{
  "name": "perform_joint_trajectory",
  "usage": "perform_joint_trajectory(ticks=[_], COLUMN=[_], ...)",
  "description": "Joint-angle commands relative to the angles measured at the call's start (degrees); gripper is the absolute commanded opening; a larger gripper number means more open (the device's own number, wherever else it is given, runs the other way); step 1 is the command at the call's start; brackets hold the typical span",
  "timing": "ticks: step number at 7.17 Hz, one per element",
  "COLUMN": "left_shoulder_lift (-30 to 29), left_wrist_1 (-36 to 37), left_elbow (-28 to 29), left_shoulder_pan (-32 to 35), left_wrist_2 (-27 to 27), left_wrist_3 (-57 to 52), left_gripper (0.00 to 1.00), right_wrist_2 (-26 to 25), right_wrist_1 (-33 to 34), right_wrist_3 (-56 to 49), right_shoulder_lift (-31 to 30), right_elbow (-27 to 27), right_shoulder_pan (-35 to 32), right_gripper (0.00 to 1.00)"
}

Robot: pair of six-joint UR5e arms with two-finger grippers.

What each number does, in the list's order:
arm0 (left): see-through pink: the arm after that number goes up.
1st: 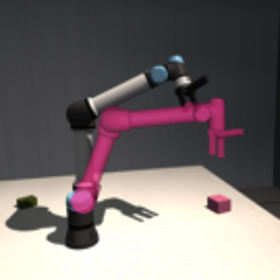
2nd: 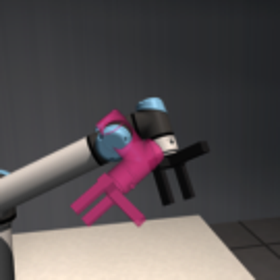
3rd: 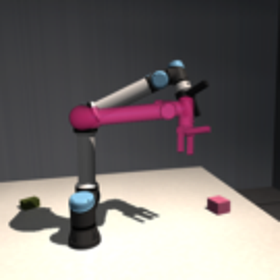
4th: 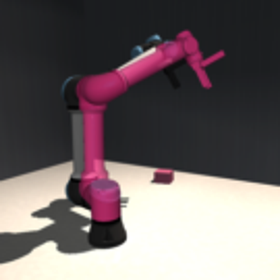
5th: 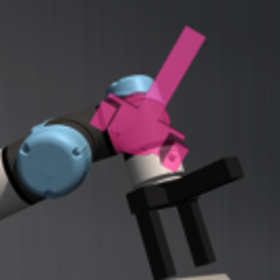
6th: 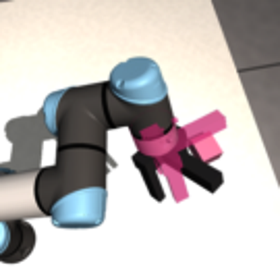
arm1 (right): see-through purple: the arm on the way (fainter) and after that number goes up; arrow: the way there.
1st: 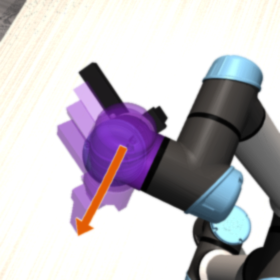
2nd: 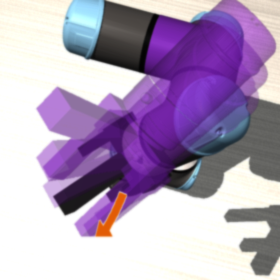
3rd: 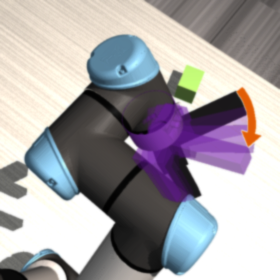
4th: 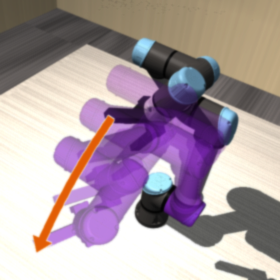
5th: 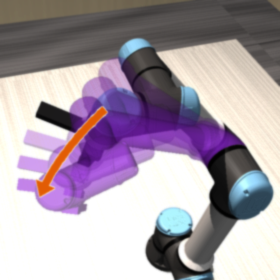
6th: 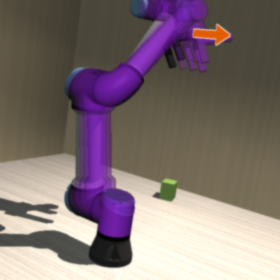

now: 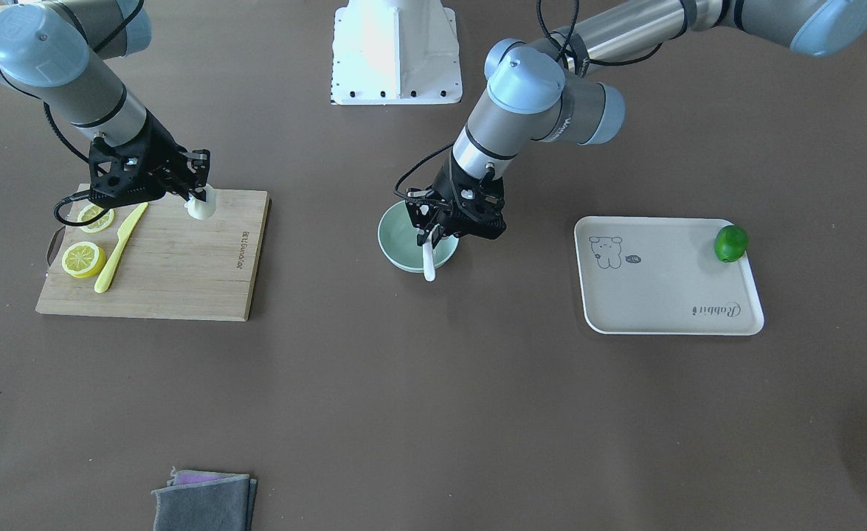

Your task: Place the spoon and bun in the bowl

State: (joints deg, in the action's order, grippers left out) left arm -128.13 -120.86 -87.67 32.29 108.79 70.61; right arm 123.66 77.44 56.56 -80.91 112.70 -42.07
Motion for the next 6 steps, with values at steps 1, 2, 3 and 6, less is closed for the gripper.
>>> perform_joint_trajectory(ticks=[1, 2, 3, 6], left_shoulder_lift=[-0.2, 0.2, 0.7, 10.5], left_wrist_1=[-2.5, -1.7, -1.5, 7.3], left_elbow=[1.3, -0.9, -1.8, -8.4], left_shoulder_pan=[-0.2, -0.1, 1.5, 13.6], left_wrist_2=[-0.9, -1.4, -1.0, 5.0], left_wrist_3=[0.0, -0.1, -0.6, -27.1], left_gripper=[0.98, 0.98, 0.98, 0.98], right_wrist_2=[0.0, 0.0, -0.1, -2.9], right_wrist_1=[0.2, 2.7, 7.2, 9.4], right_wrist_3=[1.9, 3.5, 3.7, 7.4], right_shoulder_lift=[2.2, 5.0, 9.6, 17.4], right_elbow=[0.4, 0.6, 0.6, -0.5], right_shoulder_pan=[0.1, 0.2, 0.3, 3.7], right_gripper=[0.00, 0.00, 0.00, 0.00])
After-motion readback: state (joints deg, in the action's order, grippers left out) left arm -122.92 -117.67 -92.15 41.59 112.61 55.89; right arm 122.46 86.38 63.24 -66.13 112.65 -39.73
